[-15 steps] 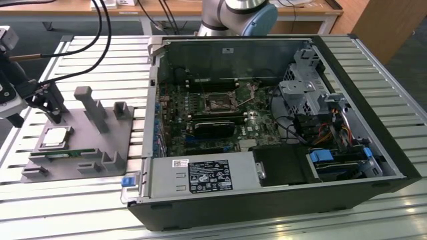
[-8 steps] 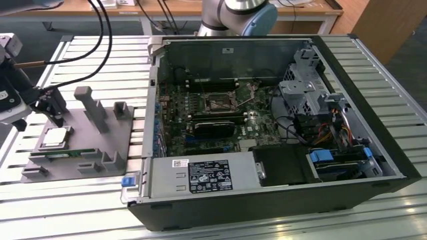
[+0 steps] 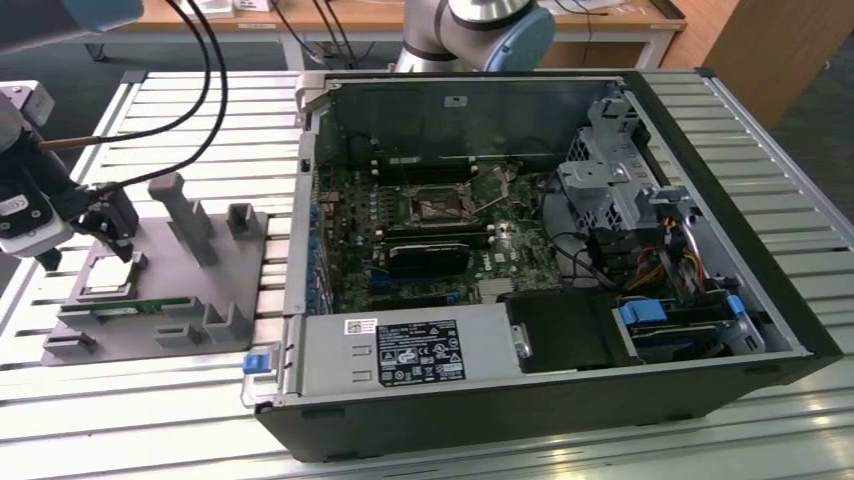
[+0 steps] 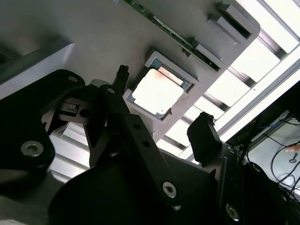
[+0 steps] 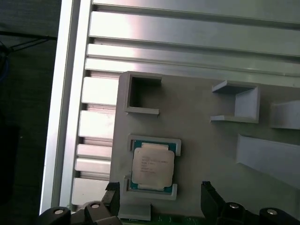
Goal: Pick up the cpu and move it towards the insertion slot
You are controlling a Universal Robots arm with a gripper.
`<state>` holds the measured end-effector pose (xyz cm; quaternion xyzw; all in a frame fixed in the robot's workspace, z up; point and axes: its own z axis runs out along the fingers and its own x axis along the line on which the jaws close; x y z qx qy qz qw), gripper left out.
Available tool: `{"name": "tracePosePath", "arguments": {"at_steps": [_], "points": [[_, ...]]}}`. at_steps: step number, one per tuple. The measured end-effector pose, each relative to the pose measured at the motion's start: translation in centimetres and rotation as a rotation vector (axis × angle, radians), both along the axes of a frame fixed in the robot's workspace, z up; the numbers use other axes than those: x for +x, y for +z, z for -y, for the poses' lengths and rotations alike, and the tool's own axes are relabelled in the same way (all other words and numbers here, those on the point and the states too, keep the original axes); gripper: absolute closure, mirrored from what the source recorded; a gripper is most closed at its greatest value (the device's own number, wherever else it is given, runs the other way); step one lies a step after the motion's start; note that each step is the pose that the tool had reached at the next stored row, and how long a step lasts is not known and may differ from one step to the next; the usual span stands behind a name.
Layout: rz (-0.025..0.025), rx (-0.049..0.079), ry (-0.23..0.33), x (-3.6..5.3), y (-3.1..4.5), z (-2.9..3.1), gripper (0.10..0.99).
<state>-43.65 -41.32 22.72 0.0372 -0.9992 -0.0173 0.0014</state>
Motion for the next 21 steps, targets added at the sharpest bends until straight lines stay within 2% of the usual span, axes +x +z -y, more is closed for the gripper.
{"name": "tracePosePath", "arguments": {"at_steps": [16, 19, 21], "points": [[-0.0004, -0.001, 0.000, -0.02, -1.92, -0.06, 0.306], [-0.0004, -0.001, 0.000, -0.03, -2.23, -0.20, 0.306], [-0.0003, -0.001, 0.000, -0.03, -2.35, -0.54, 0.306]]}}
